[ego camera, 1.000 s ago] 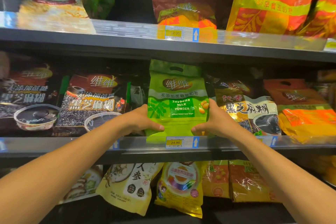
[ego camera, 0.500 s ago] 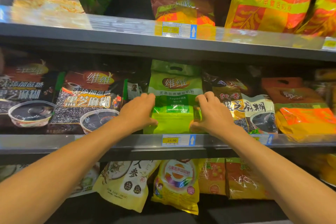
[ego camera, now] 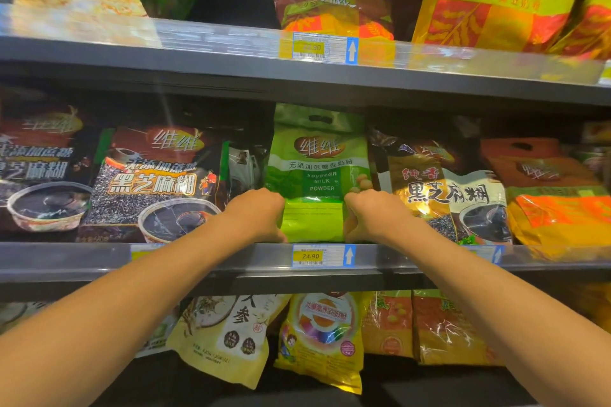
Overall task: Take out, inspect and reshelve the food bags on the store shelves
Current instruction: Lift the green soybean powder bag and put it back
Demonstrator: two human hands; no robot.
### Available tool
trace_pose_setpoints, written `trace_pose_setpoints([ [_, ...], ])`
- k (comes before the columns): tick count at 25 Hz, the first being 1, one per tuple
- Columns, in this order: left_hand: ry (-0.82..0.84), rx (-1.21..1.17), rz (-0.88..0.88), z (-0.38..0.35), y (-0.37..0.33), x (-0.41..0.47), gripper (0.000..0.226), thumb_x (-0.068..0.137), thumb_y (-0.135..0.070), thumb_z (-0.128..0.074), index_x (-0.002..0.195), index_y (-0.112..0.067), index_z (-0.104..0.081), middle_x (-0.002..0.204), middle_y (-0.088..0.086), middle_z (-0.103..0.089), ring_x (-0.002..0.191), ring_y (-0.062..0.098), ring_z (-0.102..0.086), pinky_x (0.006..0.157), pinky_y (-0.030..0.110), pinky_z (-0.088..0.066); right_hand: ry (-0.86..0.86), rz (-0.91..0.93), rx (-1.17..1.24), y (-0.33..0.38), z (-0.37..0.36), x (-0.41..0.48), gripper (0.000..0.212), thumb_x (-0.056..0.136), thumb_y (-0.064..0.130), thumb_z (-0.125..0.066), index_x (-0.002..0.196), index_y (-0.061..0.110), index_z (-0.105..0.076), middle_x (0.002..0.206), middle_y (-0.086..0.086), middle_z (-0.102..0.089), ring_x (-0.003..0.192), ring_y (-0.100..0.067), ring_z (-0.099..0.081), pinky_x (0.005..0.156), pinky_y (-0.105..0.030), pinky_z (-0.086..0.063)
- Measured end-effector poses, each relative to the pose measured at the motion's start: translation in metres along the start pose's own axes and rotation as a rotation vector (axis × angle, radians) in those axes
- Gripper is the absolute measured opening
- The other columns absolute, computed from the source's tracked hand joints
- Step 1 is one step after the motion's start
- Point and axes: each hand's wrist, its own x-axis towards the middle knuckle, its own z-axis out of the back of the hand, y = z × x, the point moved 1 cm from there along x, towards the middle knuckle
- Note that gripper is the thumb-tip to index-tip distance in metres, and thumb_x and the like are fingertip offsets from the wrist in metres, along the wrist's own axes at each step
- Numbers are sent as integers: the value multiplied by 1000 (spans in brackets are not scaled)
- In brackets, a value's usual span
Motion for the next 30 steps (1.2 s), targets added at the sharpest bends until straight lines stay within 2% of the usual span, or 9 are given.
trace_pose_setpoints([
  [2,-27,55,-78,0,5,4,37,83,-51,-78,93,-24,-55,89,-3,-59,89,25,-64,70,36,-52,-31,49,-17,-4,-4,3,47,78,44,-81,102,21,-47,99,-1,-57,89,-29,-63,71,-41,-57],
  [5,-223,215,-411,3,17,4,45,85,-48,-76,123,-34,-56,112,-4,-58,105,22,-61,72,37,-53,-219,261,-123,-15,-7,2,55,84,41,-78,125,23,-47,117,-2,-55,95,-25,-63,63,-36,-51],
  [7,-309,412,-584,0,19,7,62,85,-46,-75,142,-40,-51,140,1,-55,126,25,-54,85,39,-53,-292,408,-237,-23,-8,5,62,80,41,-81,131,27,-47,123,-2,-53,101,-23,-59,64,-30,-47],
  [9,-290,489,-667,0,15,13,69,86,-42,-76,148,-45,-47,158,3,-46,141,28,-46,94,43,-51,-299,503,-311,-27,-8,9,65,78,40,-83,132,30,-49,124,-2,-52,102,-21,-57,64,-27,-43],
  [15,-273,482,-687,-2,16,19,73,93,-31,-72,155,-50,-38,166,3,-36,146,28,-41,90,39,-55,-318,616,-389,-33,-14,7,66,86,38,-78,144,41,-47,130,-2,-54,107,-21,-57,67,-31,-53],
  [17,-306,504,-679,-5,15,21,76,89,-32,-77,153,-50,-40,164,3,-40,143,26,-46,85,36,-55,-328,608,-402,-32,-16,10,65,86,33,-78,143,39,-47,125,-2,-55,102,-21,-58,66,-33,-53],
  [21,-314,514,-660,-9,12,29,70,88,-30,-77,149,-48,-46,159,5,-46,138,28,-51,78,36,-57,-317,567,-390,-24,-18,20,61,84,26,-79,136,36,-48,111,-3,-54,87,-22,-62,52,-34,-50],
  [26,-278,515,-618,-9,7,34,66,94,-30,-71,150,-48,-42,162,5,-39,144,29,-45,80,37,-57,-327,544,-416,-21,-11,23,59,73,29,-87,124,33,-58,103,0,-63,83,-19,-67,43,-28,-41],
  [30,-228,528,-575,-9,1,37,69,98,-33,-66,155,-51,-30,169,0,-23,154,27,-29,87,37,-57,-267,467,-414,-20,-18,32,53,84,24,-78,128,33,-51,117,-2,-61,103,-21,-66,54,-29,-33],
])
